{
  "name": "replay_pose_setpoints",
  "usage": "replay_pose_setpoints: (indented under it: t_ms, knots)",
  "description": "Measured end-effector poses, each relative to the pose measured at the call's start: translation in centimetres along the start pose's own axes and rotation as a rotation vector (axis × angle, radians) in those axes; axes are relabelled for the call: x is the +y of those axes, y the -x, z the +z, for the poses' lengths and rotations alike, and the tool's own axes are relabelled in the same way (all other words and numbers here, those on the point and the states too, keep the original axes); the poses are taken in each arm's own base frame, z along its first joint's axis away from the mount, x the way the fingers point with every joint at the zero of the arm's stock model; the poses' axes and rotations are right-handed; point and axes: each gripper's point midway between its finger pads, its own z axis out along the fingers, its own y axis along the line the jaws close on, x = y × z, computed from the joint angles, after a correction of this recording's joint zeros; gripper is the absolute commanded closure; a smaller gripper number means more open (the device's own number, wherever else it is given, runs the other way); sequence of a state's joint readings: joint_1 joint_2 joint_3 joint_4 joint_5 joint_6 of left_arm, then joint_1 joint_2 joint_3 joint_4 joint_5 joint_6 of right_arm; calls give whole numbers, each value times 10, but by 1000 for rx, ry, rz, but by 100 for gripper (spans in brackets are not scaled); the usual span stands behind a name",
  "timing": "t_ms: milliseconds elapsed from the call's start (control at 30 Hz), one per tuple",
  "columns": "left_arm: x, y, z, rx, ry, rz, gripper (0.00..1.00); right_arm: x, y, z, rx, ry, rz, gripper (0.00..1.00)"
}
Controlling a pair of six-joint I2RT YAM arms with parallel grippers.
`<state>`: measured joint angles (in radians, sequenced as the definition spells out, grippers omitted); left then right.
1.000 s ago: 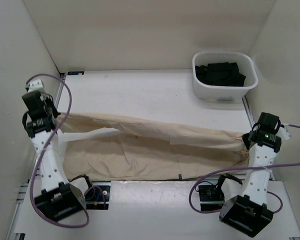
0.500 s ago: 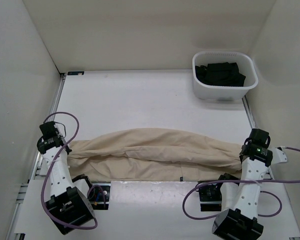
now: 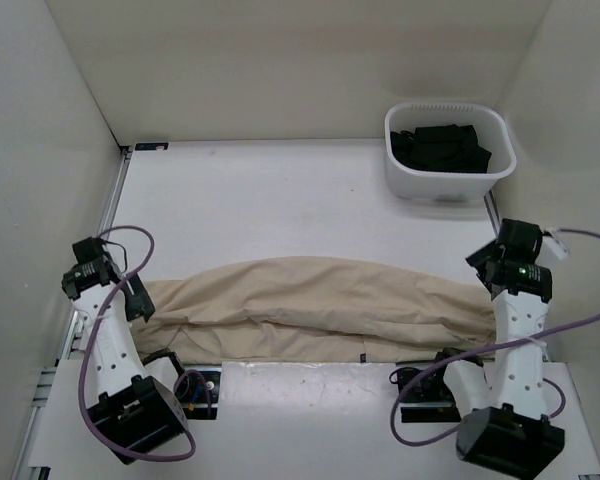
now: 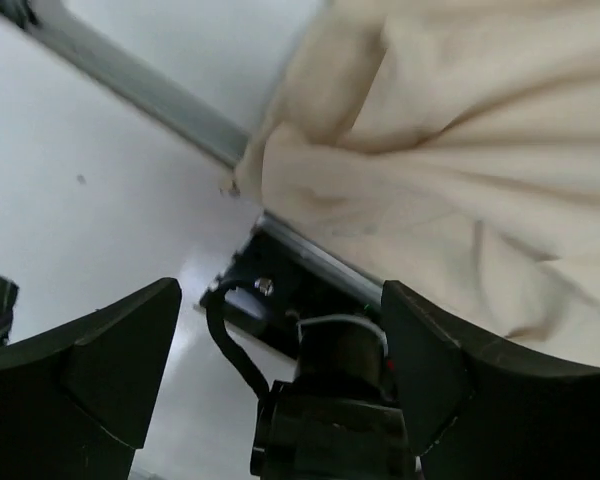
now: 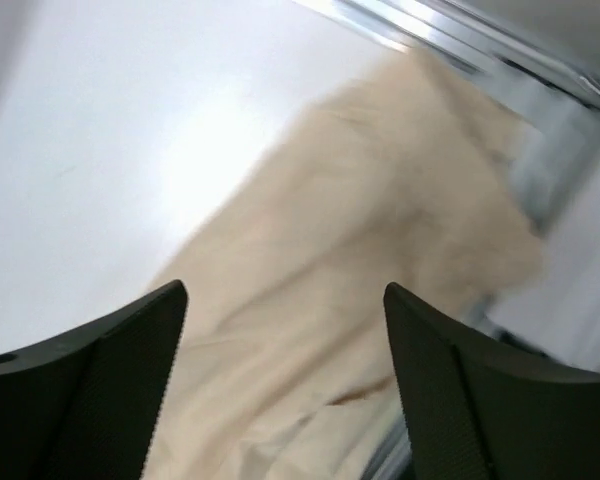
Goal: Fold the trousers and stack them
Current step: Fold the trousers
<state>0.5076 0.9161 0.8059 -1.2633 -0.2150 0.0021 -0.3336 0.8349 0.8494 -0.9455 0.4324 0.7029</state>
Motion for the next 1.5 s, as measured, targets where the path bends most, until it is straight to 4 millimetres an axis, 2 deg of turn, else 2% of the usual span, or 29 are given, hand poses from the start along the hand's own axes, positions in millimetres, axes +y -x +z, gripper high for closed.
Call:
replay_pose_setpoints:
  t_ms: [33,67,133,167,200,233,333,400,500,567,667,700,733,867,933,1067,1200,1233,1300,1333,1433,1500]
  knots:
    - [0,8,-7,-17,-6,-5,7,21,5,-5,-10,78,-50,20]
    - [0,22,-16,-54,-17,-13,14,43,4,-12,-14,158,-106,30]
    - [0,57,-34,-153,-41,-33,22,81,-8,-26,-12,296,-237,38]
    - [0,72,-38,-190,-48,-39,29,100,-23,-33,0,365,-308,46]
    - [-1,87,-39,-215,-56,-45,31,117,-42,-40,19,429,-380,51]
    - [-4,97,-35,-218,-66,-43,31,133,-68,-48,49,496,-464,61]
    - [-17,110,-6,-137,-104,-24,32,151,-145,-62,144,604,-688,70]
    - [-29,107,20,-66,-134,-5,31,152,-186,-69,194,631,-812,75]
    - [-48,76,52,46,-163,47,31,149,-232,-72,236,633,-945,86]
    - [-59,46,63,124,-179,94,30,143,-253,-65,270,594,-983,91]
    - [-65,20,71,170,-190,128,28,121,-272,-40,336,493,-972,99]
    - [-64,16,73,164,-186,127,26,108,-277,-29,367,450,-960,100]
    - [-63,15,73,155,-182,126,25,104,-278,-25,394,431,-906,100]
    - [-57,29,72,64,-158,97,19,103,-277,-17,508,412,-652,100]
    - [-53,40,72,21,-151,73,18,103,-277,-17,546,390,-590,100]
    - [-52,62,79,-20,-139,53,18,104,-274,-15,599,327,-546,98]
    - [-60,65,107,66,-145,65,17,111,-266,-10,630,245,-534,98]
    - [-62,68,107,78,-152,69,17,112,-264,-8,635,220,-537,98]
    - [-63,71,109,93,-159,71,26,116,-261,-7,643,179,-547,98]
    - [-65,73,110,106,-167,71,37,118,-260,-6,647,157,-553,98]
    - [-73,81,111,153,-202,85,40,120,-258,-4,668,91,-575,98]
    - [-77,92,113,161,-221,83,36,124,-257,-2,677,43,-603,98]
